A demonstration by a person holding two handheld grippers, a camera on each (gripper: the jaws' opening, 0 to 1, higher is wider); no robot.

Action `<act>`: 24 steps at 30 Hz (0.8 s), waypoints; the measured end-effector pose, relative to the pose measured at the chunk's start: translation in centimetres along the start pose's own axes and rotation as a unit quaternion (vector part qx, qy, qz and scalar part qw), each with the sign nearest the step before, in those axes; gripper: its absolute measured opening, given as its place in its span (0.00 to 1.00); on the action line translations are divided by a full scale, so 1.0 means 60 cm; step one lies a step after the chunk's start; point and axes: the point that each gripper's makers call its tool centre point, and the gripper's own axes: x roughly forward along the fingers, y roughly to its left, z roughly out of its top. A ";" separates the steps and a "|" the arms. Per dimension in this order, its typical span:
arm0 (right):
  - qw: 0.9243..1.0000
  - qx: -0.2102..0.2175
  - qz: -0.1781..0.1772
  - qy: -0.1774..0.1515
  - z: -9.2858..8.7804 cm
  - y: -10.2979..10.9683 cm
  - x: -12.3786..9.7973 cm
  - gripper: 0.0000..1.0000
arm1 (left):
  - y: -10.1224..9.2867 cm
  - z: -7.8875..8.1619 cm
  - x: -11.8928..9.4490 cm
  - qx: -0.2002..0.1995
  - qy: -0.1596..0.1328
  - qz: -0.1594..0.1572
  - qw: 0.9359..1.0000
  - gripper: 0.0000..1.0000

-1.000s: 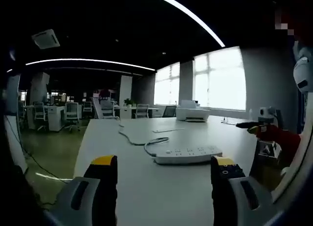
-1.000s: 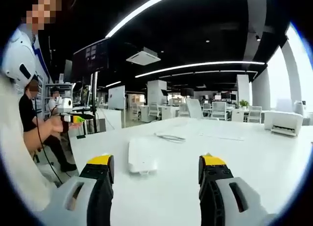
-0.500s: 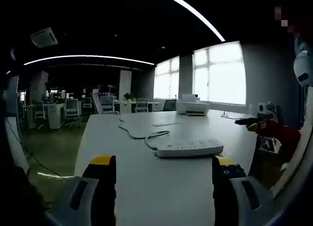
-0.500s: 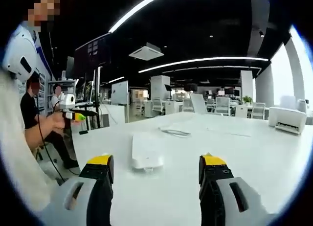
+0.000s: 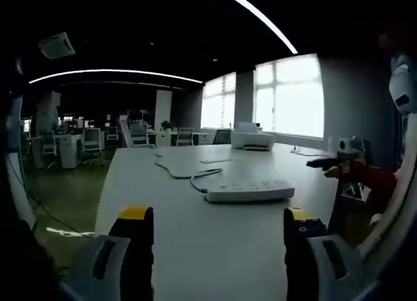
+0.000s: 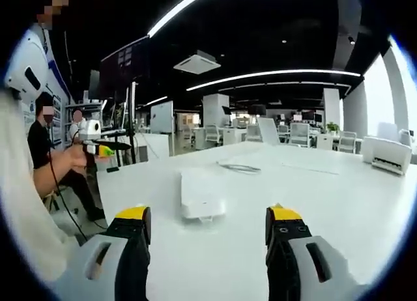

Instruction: Pick up the power strip scattered on the table, fix it on the side mounting bracket of the table, and press the switch

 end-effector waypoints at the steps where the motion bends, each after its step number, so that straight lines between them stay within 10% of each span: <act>1: 1.000 0.000 0.000 -0.001 0.001 0.000 0.001 0.68 | 0.001 0.000 0.000 -0.001 -0.001 0.000 1.000 0.86; 24: 1.000 0.006 0.013 0.005 -0.009 0.005 0.039 0.69 | -0.001 0.000 -0.001 -0.006 -0.003 -0.008 1.000 0.86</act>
